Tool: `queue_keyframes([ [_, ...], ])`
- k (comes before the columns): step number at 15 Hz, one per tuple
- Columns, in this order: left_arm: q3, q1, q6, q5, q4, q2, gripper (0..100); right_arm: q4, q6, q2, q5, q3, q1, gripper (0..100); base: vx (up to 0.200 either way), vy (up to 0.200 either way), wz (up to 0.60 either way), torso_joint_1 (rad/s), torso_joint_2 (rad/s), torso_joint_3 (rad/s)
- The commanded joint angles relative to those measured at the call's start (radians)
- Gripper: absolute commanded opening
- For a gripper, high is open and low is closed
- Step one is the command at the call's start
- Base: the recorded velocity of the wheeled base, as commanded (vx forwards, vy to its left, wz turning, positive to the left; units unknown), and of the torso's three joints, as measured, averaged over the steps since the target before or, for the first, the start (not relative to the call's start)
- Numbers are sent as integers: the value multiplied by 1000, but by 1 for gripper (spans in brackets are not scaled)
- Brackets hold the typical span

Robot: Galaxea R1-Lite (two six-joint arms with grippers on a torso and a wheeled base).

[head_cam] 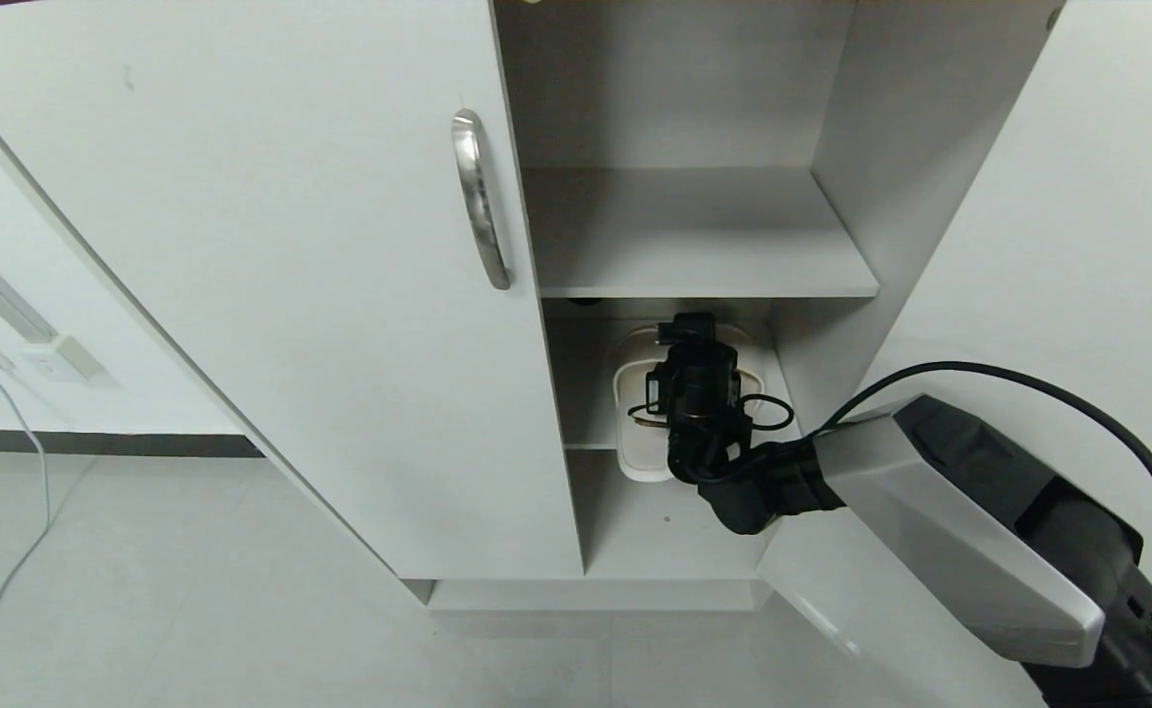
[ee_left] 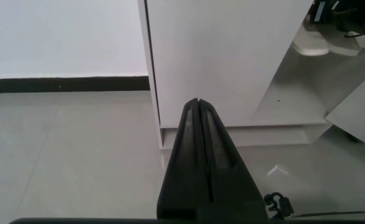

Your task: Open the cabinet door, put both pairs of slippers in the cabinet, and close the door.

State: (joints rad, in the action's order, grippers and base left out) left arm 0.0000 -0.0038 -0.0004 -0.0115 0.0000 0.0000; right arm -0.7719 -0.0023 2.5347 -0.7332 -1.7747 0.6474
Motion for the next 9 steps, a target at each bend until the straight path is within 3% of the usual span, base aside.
queue_keyframes([
  [1, 0, 1, 0, -1, 0, 2, 0, -3, 1, -36, -2, 52, 8, 100, 0, 0, 0, 0, 0, 0],
  [9, 0, 1, 0, -1, 0, 2, 0, -268, 4, -320, -6, 620, 124, 100, 0, 0, 0, 0, 0, 0],
])
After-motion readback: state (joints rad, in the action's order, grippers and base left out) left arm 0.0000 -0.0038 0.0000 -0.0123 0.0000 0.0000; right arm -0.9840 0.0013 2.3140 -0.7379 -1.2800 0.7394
